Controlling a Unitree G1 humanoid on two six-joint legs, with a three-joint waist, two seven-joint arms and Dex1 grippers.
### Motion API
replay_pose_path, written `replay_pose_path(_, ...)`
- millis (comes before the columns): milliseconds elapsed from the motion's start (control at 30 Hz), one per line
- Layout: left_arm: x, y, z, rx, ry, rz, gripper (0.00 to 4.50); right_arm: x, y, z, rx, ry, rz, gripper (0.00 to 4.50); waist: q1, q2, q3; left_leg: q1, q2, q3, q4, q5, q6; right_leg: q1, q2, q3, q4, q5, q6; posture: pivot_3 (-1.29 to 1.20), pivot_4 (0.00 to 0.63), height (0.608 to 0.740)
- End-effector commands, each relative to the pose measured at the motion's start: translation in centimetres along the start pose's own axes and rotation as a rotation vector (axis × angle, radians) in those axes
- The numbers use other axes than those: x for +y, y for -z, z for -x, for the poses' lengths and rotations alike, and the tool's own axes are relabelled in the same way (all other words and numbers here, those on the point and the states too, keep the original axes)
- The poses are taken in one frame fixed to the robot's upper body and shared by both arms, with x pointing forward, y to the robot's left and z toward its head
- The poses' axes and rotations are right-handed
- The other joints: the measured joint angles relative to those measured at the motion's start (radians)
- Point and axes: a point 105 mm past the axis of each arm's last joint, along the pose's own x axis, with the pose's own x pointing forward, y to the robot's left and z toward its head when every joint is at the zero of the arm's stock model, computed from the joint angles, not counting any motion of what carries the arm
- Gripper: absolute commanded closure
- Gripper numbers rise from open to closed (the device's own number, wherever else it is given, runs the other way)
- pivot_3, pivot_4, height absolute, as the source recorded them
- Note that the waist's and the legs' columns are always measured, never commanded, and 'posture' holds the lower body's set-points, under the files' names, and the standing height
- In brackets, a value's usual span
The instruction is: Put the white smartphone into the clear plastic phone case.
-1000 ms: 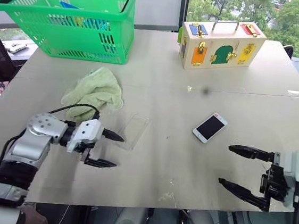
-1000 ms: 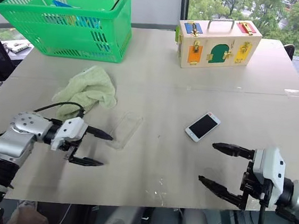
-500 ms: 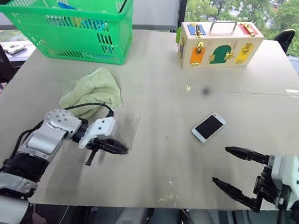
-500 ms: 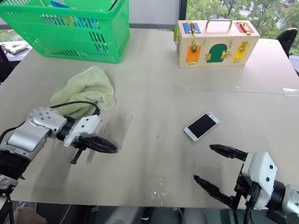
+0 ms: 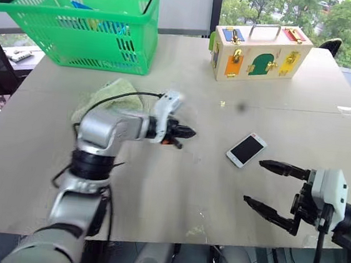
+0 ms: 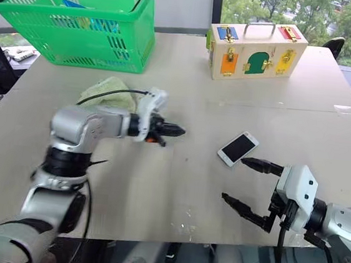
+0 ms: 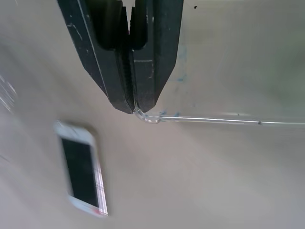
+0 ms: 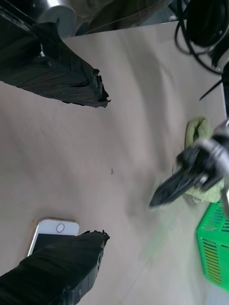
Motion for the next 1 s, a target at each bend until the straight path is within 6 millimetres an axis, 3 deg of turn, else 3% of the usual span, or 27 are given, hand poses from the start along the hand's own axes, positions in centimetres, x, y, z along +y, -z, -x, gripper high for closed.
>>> replay_pose_path(33, 0.2, -0.8, -1.3, 0.002, -0.063, 0.065, 4.46, -0.4, -0.3, 0.2, 0.028, 0.012, 0.023, 0.0, 0.001, 0.0, 0.0, 0.0, 0.0, 0.0, 0.0, 0.0, 0.0, 0.0, 0.0, 0.0, 0.0, 0.0, 0.0, 0.0, 0.15, 0.74)
replay_pose_path(100, -0.5, -0.7, -2.1, 0.022, -0.043, 0.077, 4.46, -0.6, -0.1, 0.5, 0.043, 0.034, 0.011, 0.0, 0.004, -0.001, 0.0, 0.0, 0.0, 0.0, 0.0, 0.0, 0.0, 0.0, 0.0, 0.0, 0.0, 0.0, 0.0, 0.0, 0.15, 0.74)
replay_pose_path(233, -1.8, -1.5, -1.3, -0.015, 0.069, 0.05, 2.84, -0.2, 0.0, 0.8, 0.058, 0.064, -0.007, 0.0, 0.003, -0.001, 0.001, -0.001, 0.0, 0.0, 0.0, 0.0, 0.0, -0.001, 0.0, 0.001, 0.0, 0.0, -0.001, 0.0, 0.15, 0.74)
replay_pose_path(333, -2.1, -2.9, 1.8, -0.128, 0.21, -0.126, 1.42, 0.2, 0.1, 0.9, 0.057, 0.09, -0.023, 0.0, -0.001, -0.001, 0.001, -0.001, 0.0, 0.0, 0.0, 0.001, -0.002, -0.002, 0.0, 0.002, 0.0, 0.002, -0.003, 0.0, 0.15, 0.74)
replay_pose_path(433, -2.1, -3.0, 4.7, -0.147, 0.367, -0.295, 1.42, 0.4, 0.2, 0.8, 0.057, 0.101, -0.024, 0.0, -0.004, 0.0, 0.001, 0.001, 0.001, 0.003, -0.002, 0.002, -0.006, -0.002, 0.0, 0.003, 0.0, 0.002, -0.005, 0.0, 0.15, 0.74)
replay_pose_path(567, 1.9, -2.0, 5.4, -0.033, 0.381, -0.637, 1.42, 0.2, 0.0, 0.4, 0.044, 0.108, -0.012, 0.0, 0.015, 0.0, 0.0, 0.001, 0.0, 0.003, -0.001, -0.002, -0.005, -0.001, -0.002, 0.003, 0.0, 0.0, -0.009, 0.0, 0.15, 0.74)
replay_pose_path(733, 4.5, -2.0, 3.7, 0.104, 0.415, -0.84, 1.42, 0.1, -0.1, 0.4, 0.041, 0.102, -0.009, 0.0, 0.038, -0.001, 0.001, -0.002, -0.001, 0.002, 0.001, 0.0, 0.0, -0.001, -0.003, 0.001, -0.001, 0.0, -0.009, 0.0, 0.15, 0.74)
replay_pose_path(1000, 5.1, 0.3, 1.2, 0.29, 0.495, -0.958, 1.42, 1.0, 0.2, 1.4, 0.084, 0.124, -0.019, 0.0, 0.021, -0.002, 0.001, -0.012, -0.002, 0.001, 0.008, -0.003, 0.005, -0.006, -0.002, -0.001, -0.002, 0.002, -0.004, 0.0, 0.15, 0.74)
